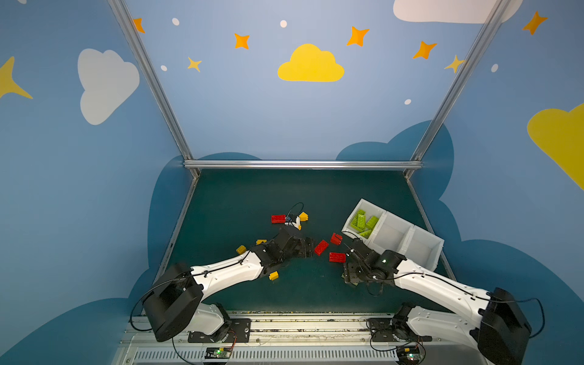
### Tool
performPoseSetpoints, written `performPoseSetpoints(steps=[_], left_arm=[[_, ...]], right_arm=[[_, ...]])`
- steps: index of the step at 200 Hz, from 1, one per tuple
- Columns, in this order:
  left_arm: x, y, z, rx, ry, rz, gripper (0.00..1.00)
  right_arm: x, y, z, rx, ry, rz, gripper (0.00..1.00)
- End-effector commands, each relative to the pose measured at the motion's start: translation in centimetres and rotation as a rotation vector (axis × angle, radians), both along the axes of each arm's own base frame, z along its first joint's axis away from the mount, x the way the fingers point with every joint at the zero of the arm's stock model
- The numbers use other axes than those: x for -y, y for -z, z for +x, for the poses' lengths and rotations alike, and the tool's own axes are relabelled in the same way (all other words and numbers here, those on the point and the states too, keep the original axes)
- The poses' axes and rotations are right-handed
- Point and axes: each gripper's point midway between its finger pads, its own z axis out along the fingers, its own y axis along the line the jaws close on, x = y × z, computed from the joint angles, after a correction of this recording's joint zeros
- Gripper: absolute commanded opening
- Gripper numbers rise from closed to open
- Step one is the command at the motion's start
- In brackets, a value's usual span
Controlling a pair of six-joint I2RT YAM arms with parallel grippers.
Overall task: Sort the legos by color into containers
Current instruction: 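Lower the right gripper onto a lime-green 2x3 brick while the left gripper withdraws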
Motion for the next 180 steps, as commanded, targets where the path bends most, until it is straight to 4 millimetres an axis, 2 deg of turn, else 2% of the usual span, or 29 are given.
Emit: performPoseSetpoints(steps=[1, 47, 50, 68, 103, 180], left_arm=[[-0.6, -0.1, -0.1, 0.013, -0.033, -0.016, 0.84], [-0.9, 0.7, -0.4, -0.005, -0.04, -0.012, 0.84], [-0.9, 0.7, -0.4, -0.004, -0.04, -0.011, 0.84], [-0.9, 0.7, -0.3, -0.004, -0.041, -0.01, 0.84], [-0.8, 0.9, -0.3, -0.009, -0.041, -0.008, 0.84], [-1.3, 1.3, -0.6, -0.013, -0.056, 0.002, 0.84]], right_arm=[[-0.9, 0.9, -0.3, -0.042, -0.035, 0.003, 0.81], [-2.7, 1.9, -1.3, -0.119, -0.128, 0.032, 0.8], [-3.3, 1.2, -0.9, -0.104, -0.134, 0.047, 0.8], [-3.9, 1.3, -1.4, -0.113, -0.16, 0.033, 0.79], [-4.8, 1.5, -2.4, -0.12, -0.201, -0.006, 0.7], [-5.5, 2.0, -1.3, -0.102, -0.235, -0.114, 0.58]])
